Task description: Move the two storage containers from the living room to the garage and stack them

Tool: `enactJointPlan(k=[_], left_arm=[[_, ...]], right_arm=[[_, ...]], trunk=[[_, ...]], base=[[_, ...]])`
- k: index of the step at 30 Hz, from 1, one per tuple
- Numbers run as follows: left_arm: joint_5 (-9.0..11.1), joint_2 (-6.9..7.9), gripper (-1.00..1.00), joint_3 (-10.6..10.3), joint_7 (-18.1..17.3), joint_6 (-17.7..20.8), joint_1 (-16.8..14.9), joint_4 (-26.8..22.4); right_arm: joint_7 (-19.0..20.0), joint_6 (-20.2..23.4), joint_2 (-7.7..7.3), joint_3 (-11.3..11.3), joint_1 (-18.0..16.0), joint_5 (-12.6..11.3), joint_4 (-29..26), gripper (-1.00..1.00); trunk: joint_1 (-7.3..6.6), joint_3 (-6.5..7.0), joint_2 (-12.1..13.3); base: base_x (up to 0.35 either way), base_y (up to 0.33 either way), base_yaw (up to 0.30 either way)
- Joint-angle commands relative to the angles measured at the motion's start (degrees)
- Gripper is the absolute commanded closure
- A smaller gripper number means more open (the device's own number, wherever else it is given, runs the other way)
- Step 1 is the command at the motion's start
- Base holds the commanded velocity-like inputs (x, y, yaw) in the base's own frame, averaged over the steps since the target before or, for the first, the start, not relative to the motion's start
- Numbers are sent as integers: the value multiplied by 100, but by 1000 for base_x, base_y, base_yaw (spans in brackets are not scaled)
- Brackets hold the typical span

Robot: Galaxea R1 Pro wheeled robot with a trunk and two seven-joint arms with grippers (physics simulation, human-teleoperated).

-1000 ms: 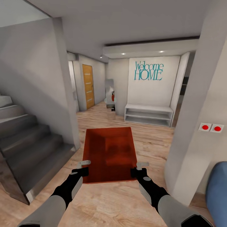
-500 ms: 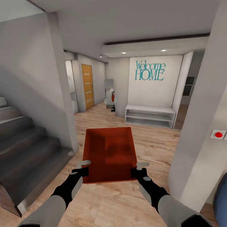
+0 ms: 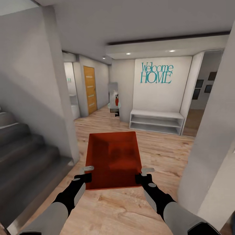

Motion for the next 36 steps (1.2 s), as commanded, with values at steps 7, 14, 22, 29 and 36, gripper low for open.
enactJointPlan(k=[7,14,22,29,36], left_arm=[[-93,7,100,111,57,43,-5,-30],[-93,7,100,112,57,43,-5,-30],[-93,7,100,111,57,43,-5,-30],[-93,7,100,111,57,43,-5,-30],[-93,7,100,111,57,43,-5,-30]], right_arm=[[-39,-23,-32,24,-2,-75,154,100],[-40,-27,-32,24,-2,-75,154,100],[-40,-26,-32,24,-2,-75,154,100],[-40,-24,-32,24,-2,-75,154,100],[-36,-24,-32,24,-2,-75,154,100]], trunk=[[5,-1,-4],[5,-1,-4],[5,-1,-4],[5,-1,-4],[5,-1,-4]], base=[[322,0,-180],[322,0,-117],[322,0,-3],[322,0,0],[322,0,0]])
